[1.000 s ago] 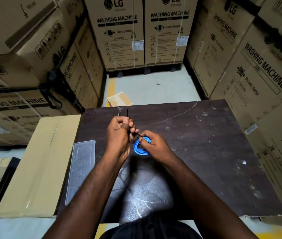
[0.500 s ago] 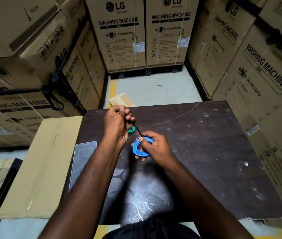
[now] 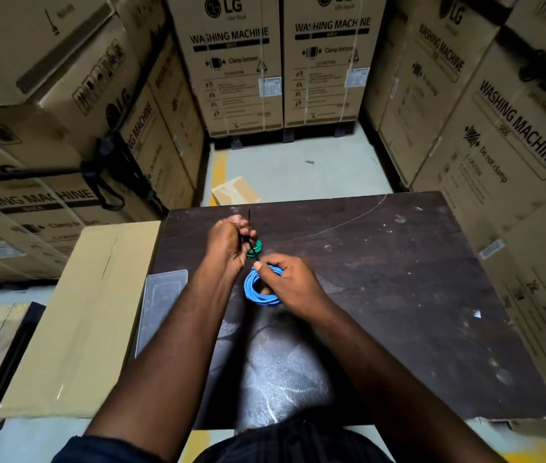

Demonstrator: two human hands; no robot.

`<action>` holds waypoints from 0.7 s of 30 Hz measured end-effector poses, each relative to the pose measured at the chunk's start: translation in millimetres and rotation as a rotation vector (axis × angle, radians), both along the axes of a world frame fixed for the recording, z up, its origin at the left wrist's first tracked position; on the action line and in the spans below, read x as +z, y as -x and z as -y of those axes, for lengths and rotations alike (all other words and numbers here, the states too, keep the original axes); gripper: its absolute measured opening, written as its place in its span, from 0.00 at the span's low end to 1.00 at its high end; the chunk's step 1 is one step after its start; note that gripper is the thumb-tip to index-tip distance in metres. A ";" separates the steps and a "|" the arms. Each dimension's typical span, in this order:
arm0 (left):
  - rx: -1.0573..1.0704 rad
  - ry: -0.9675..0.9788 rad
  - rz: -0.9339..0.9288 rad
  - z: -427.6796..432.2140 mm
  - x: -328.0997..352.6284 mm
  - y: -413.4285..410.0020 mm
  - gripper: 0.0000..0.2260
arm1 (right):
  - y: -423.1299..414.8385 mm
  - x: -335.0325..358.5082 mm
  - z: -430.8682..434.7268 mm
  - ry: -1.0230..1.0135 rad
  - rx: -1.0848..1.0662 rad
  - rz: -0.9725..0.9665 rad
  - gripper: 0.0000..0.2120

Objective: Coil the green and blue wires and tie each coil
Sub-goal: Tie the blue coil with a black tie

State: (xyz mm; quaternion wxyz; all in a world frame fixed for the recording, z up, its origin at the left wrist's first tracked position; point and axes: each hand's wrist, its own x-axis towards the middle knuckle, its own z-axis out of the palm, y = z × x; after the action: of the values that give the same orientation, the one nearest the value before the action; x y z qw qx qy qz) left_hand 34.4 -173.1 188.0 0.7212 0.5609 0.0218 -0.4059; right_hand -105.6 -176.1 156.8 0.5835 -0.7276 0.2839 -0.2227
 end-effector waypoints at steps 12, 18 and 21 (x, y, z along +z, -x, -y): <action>-0.096 -0.138 0.058 1.1 -22.2 -5.4 0.13 | 1.9 -8.8 11.1 -0.019 0.019 -0.059 0.11; -0.250 -0.087 0.328 -14.7 -18.7 0.9 0.02 | 2.1 -23.2 18.2 0.008 -0.091 -0.116 0.15; -0.374 -0.152 0.466 -27.2 -34.1 10.8 0.12 | 0.9 -29.2 33.0 0.030 -0.185 -0.133 0.14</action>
State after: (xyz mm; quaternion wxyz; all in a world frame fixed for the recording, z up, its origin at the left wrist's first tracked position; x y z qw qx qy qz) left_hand 23.7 -145.9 154.0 0.5756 0.6855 -0.2173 -0.3892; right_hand -106.5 -209.1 127.6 0.5296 -0.7200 0.3845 -0.2310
